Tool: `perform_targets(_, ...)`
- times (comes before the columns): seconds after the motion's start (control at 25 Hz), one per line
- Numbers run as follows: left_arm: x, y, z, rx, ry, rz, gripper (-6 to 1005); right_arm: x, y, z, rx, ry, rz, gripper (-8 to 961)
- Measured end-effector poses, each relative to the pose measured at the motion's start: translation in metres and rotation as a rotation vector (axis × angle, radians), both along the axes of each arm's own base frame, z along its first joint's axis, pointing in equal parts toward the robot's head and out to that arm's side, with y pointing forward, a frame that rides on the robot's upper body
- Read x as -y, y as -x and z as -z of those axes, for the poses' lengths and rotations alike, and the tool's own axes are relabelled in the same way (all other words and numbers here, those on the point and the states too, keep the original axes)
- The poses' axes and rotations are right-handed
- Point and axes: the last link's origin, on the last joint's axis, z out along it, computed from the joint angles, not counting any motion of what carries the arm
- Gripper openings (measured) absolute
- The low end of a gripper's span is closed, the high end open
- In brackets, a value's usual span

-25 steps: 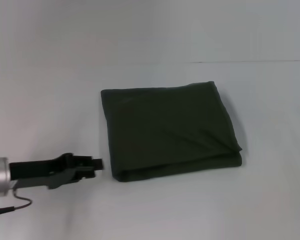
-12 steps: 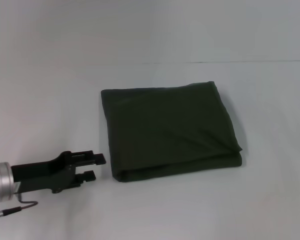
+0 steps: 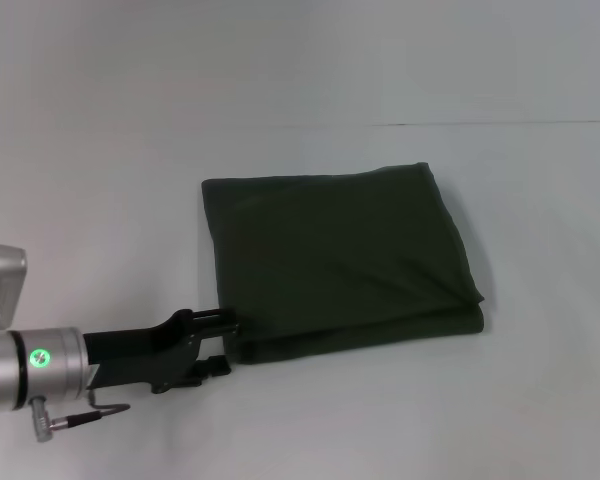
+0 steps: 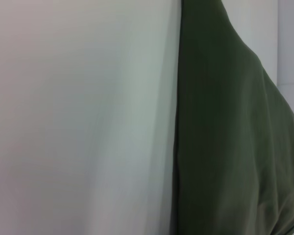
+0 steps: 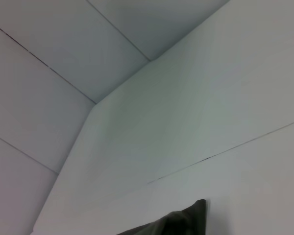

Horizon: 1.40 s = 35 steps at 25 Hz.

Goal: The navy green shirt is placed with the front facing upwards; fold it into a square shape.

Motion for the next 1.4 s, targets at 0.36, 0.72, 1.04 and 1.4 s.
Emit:
perform_targets(0.36, -0.008, -0.007, 0.004, 0.014, -0.026, -0.004, 743, -0.001, 0.002, -0.001, 0.000, 0.003, -0.006, 535)
perform_targets(0.72, -0.009, -0.008, 0.004, 0.016, -0.032, 0.005, 519, -0.002, 0.002, -0.004, -0.006, -0.001, -0.002, 536)
perform_targets(1.04, -0.010, -0.006, 0.002, -0.004, -0.047, 0.025, 216, -0.002, 0.002, -0.003, -0.010, 0.001, 0.000, 537)
perform_targets(1.4, 0.000, 0.009, -0.003, -0.008, -0.071, -0.012, 41, -0.001, 0.002, -0.003, -0.010, 0.006, 0.002, 538)
